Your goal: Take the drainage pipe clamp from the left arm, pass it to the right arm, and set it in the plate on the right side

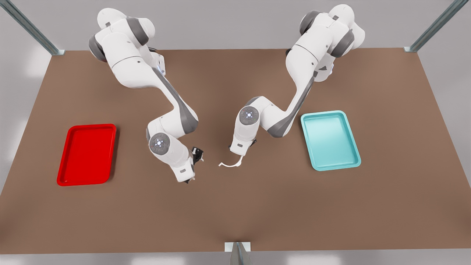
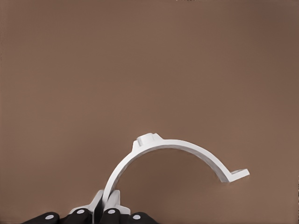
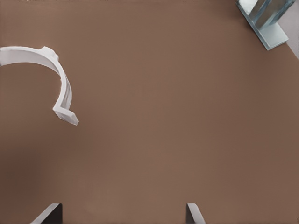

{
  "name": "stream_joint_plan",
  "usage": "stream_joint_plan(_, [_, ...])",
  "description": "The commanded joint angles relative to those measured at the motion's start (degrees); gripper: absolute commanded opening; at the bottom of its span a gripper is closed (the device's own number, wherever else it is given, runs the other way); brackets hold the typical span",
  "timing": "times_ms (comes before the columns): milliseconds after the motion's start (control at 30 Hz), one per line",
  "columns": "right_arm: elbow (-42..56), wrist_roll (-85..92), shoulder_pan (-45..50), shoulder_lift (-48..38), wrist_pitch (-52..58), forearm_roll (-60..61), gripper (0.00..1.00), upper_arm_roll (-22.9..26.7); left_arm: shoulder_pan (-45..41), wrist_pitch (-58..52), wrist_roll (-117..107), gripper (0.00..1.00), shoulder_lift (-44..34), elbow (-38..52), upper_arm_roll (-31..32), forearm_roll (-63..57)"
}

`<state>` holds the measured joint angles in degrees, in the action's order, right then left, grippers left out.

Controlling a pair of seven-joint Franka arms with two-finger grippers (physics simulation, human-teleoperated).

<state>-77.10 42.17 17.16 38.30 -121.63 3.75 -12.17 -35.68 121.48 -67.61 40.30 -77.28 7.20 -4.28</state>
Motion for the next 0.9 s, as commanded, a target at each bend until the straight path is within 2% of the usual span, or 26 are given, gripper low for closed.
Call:
stream_joint_plan(0, [0.11,22.16,1.03,0.1,-7.39,-0.06,0.99,0.04,0.0,-0.46,-13.34,0.21,0.04,0.29,0.01,0.15])
stream_joint_plan(433, [-0.33,20.93,4.9,0.81,-14.86,1.17,0.99,-0.05,-0.09,-0.19,-10.7,0.21,0.31,0.47,0.09,0.33])
stream_joint_plan(867, [-1.12,19.97,6.48,2.13,-15.74,1.26,0.99,-0.05,-1.32,-0.37,-11.05,0.21,0.31,0.91,0.09,-0.02])
